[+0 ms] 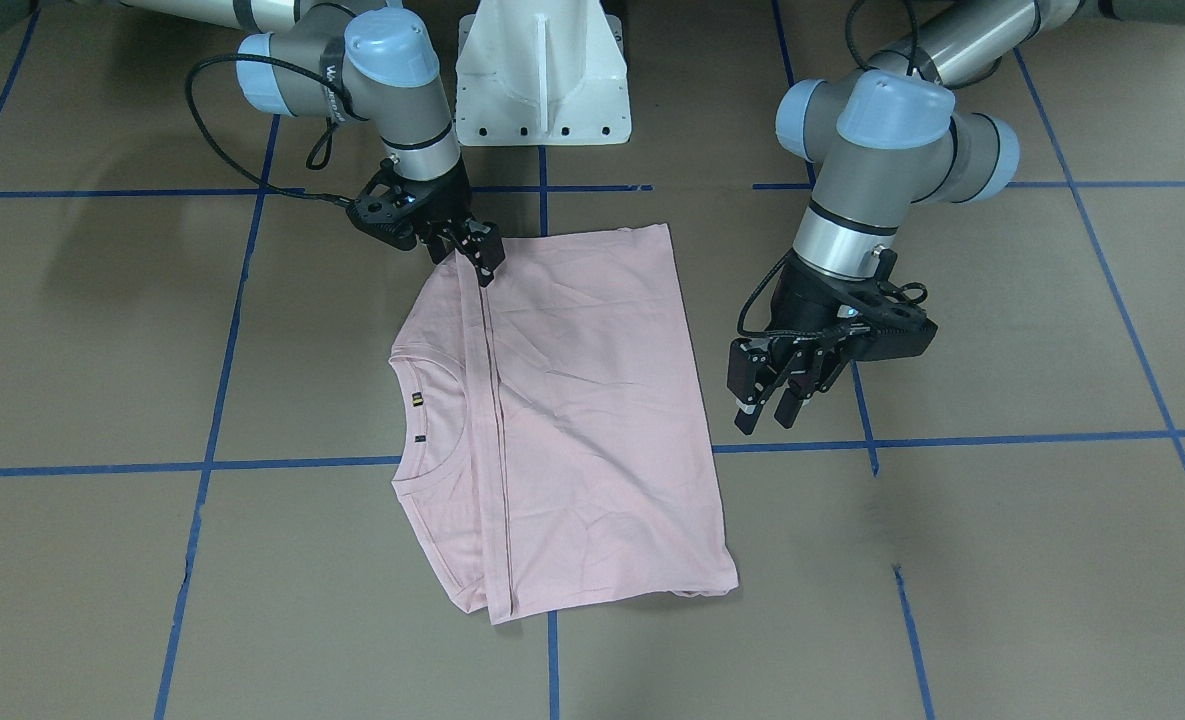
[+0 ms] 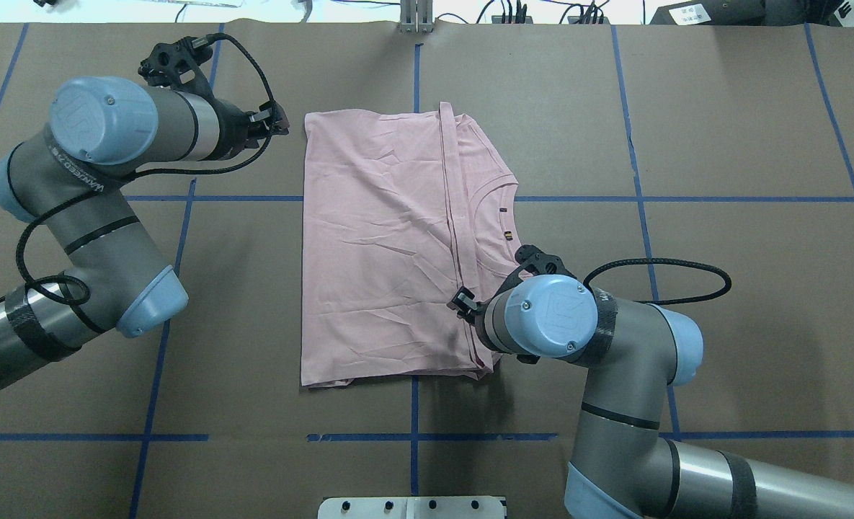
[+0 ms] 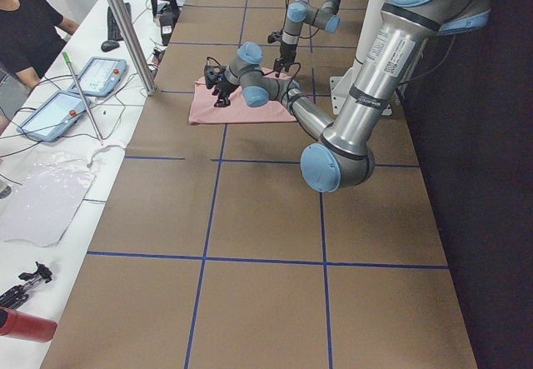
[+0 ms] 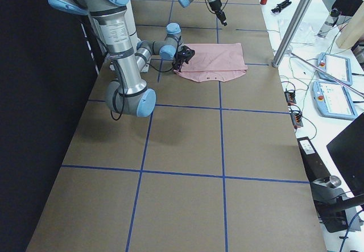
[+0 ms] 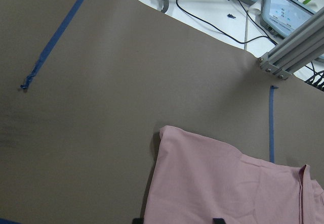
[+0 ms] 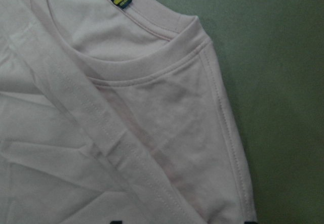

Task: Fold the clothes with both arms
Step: 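Move the right gripper to the shirt corner nearest the robot while the left gripper holds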

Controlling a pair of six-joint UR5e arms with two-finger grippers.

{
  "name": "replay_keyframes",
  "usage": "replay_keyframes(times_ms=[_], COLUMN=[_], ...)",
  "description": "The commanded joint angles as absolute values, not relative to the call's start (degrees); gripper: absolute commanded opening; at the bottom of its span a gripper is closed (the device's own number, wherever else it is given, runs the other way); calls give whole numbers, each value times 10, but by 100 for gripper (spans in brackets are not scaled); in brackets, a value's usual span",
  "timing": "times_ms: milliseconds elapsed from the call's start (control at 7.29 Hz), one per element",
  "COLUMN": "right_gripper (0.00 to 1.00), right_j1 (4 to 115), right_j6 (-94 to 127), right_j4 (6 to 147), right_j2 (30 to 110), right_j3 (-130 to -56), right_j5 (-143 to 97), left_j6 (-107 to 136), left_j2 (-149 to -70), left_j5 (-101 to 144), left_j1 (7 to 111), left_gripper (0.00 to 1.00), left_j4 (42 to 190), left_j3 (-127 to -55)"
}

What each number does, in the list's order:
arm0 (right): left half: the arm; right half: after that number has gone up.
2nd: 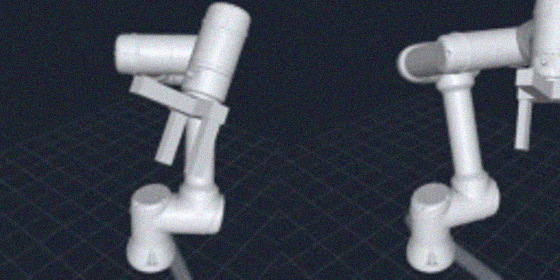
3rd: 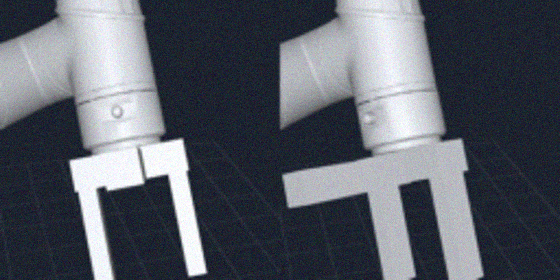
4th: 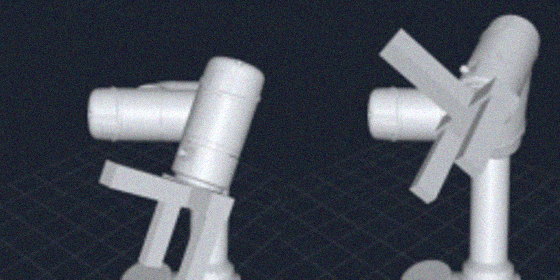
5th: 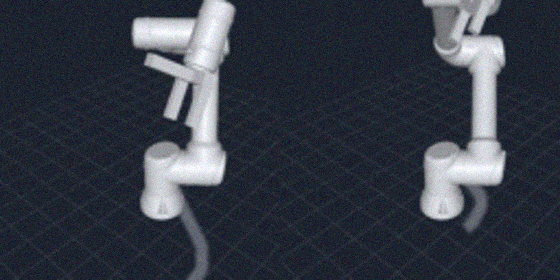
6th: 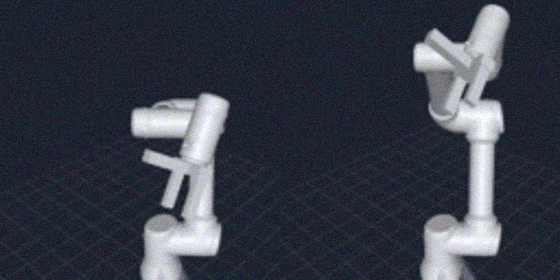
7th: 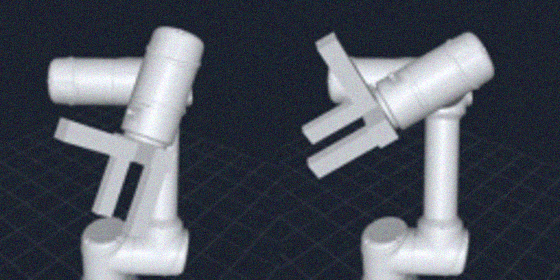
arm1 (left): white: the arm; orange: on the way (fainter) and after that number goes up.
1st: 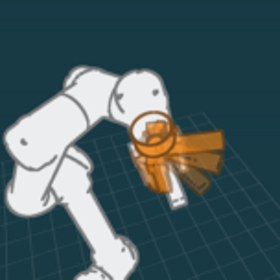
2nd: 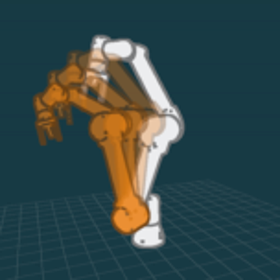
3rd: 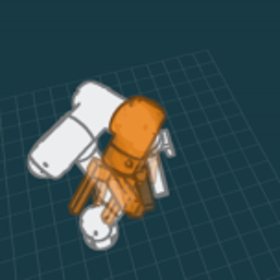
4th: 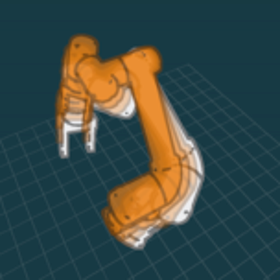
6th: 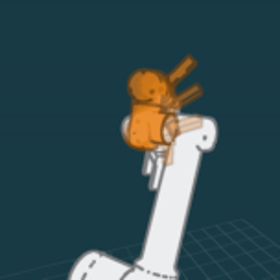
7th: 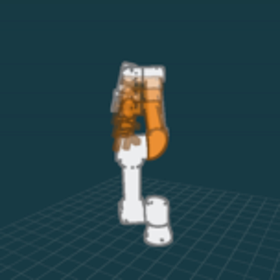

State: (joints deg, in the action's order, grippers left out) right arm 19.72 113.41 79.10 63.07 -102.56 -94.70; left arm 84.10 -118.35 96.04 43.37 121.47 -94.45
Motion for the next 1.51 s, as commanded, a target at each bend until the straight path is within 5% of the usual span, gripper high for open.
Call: replay_keyframes(times_ms=[0, 411, 549, 686, 823, 960, 1371], right_gripper=[80, 79, 71, 53, 12, 0, 0], right_j1=[185, 179, 178, 178, 179, 179, 180], right_j6=[1136, 1137, 1137, 1137, 1137, 1137, 1137], right_j4=[795, 808, 808, 808, 808, 808, 808], right_j2=[635, 636, 635, 635, 635, 634, 634], right_j3=[-1024, -1024, -1020, -1020, -1020, -1020, -1028], right_j5=[-947, -940, -939, -939, -939, -938, -934], left_j6=[855, 861, 861, 861, 861, 861, 865], left_j2=[-1184, -1187, -1187, -1187, -1187, -1187, -1187], left_j5=[960, 960, 960, 960, 960, 960, 961], left_j1=[432, 432, 432, 432, 432, 432, 432], left_gripper=[59, 61, 61, 61, 61, 61, 62], left_j4=[1215, 1216, 1215, 1216, 1216, 1215, 1214], left_j3=[-942, -941, -941, -942, -942, -942, -944])
